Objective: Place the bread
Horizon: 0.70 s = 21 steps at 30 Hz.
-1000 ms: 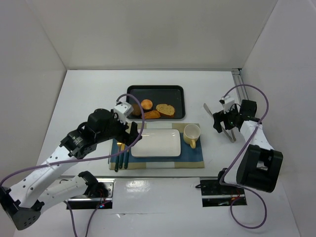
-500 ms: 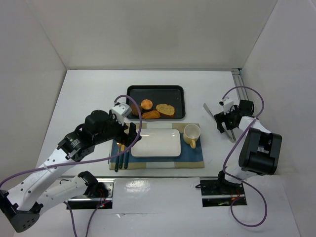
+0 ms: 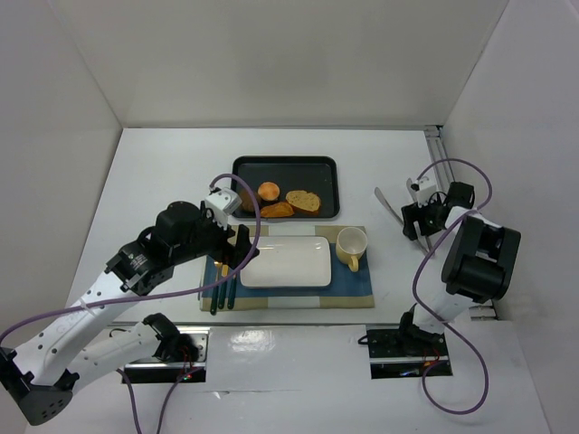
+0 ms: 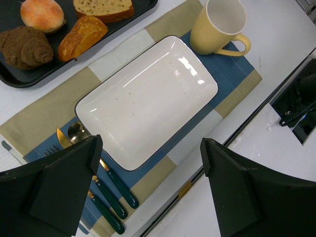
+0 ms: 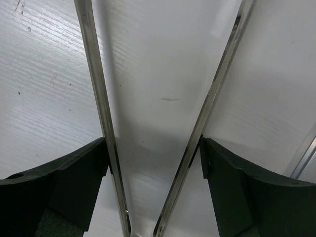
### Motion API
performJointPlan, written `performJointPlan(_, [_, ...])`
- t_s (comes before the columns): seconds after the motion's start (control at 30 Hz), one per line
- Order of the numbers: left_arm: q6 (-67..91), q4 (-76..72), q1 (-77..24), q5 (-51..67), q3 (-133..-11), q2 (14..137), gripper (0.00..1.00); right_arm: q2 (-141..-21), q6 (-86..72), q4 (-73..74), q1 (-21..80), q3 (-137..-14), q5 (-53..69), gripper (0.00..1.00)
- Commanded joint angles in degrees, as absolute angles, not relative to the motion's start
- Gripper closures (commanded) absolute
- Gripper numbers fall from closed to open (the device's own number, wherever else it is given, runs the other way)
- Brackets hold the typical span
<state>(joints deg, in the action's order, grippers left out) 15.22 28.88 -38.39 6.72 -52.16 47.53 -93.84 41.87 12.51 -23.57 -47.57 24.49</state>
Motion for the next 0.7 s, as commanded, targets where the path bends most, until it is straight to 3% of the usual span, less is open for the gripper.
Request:
performJointPlan(0.0, [14.85,26.63,-38.41,7.12,-52.12,47.46,0.0,-96.42,45.26,11.43,-24.61,-48.69,23.38,0.17])
performJointPlan(0.33, [14.85,26.63,-38.41,6.07,-51.6,47.99,0.0,-95.89,47.02,7.57,-25.14,-44.92,22.24,0.39])
performJointPlan(0.4, [14.85,26.63,-38.41,6.06,-51.59,47.99,0.0,-95.89,47.55,7.56,-25.14,-44.91,21.71,0.49])
performJointPlan(0.43, [14.85,26.63,-38.41,6.06,-51.59,48.51,0.0,-95.89,47.55,7.56,-25.14,-44.91,21.71,0.63])
performJointPlan(0.47, [14.85,26.63,-38.41,6.06,-51.59,48.52,0.0,-95.89,47.55,8.6,-25.66,-45.43,22.49,0.69])
performJointPlan(0.67, [14.85,26.63,-38.41,4.92,-51.59,48.52,0.0,-94.58,45.89,17.04,-28.83,-51.4,32.15,0.91])
